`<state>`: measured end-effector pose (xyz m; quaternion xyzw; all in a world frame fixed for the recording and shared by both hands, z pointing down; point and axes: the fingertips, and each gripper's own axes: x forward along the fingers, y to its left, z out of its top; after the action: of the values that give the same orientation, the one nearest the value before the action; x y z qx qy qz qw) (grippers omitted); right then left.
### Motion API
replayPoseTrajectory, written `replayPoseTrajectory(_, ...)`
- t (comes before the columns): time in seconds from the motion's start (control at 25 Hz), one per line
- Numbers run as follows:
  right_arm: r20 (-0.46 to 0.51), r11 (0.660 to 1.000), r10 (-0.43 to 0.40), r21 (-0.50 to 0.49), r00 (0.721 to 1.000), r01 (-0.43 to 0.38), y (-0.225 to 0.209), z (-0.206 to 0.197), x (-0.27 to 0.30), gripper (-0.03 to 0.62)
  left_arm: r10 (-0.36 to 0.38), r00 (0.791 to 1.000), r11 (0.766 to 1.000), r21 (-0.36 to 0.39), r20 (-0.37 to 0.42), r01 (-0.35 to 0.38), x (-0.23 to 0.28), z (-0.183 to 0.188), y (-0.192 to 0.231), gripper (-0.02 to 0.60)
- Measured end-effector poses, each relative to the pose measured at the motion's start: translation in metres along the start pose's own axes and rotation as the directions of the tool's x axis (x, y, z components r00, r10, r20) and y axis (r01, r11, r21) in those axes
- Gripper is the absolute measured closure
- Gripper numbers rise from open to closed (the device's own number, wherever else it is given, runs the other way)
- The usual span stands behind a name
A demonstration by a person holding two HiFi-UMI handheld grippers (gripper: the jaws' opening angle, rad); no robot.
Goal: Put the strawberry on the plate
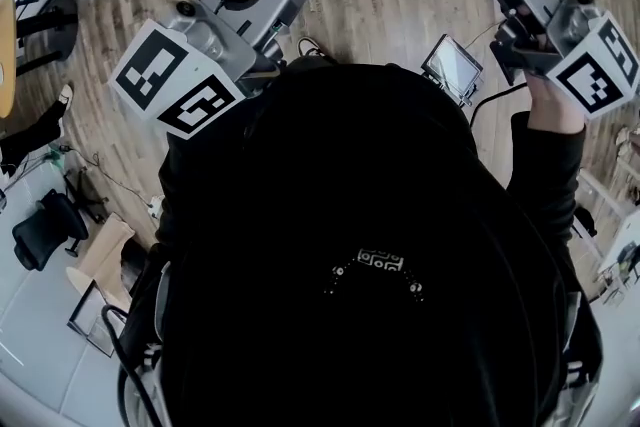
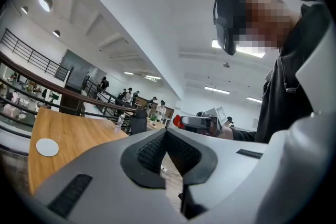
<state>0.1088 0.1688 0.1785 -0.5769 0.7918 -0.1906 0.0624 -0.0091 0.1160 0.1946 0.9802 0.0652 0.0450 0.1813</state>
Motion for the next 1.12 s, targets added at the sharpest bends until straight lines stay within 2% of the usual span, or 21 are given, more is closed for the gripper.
replayPoseTrajectory(0.16,-0.014,1.0,-0.004,-0.007,1.0,0.004,0.005,0.008,0.027,0.448,-0.025,1.0,1.0,-0.002,0.003,0.025,-0.008,0.008,0.013,0.581)
replayPoseTrajectory(0.4,-0.023,1.0,0.012,-0.024,1.0,-0.012,0.013,0.008,0.071,0.448,0.003,1.0,1.0,-0.013,0.008,-0.003,-0.038,0.008,0.055,0.581)
replayPoseTrajectory(0.64,-0.048,0.998,0.039,-0.042,0.998,-0.041,0.026,0.004,0.143,0.448,0.007,1.0,0.999,-0.036,-0.001,-0.007,-0.079,0.0,0.104,0.581)
replayPoseTrajectory(1.12,-0.108,0.994,0.09,-0.049,0.99,-0.096,0.044,0.006,0.179,0.448,0.012,1.0,0.997,-0.07,0.02,-0.01,-0.102,-0.003,0.109,0.581)
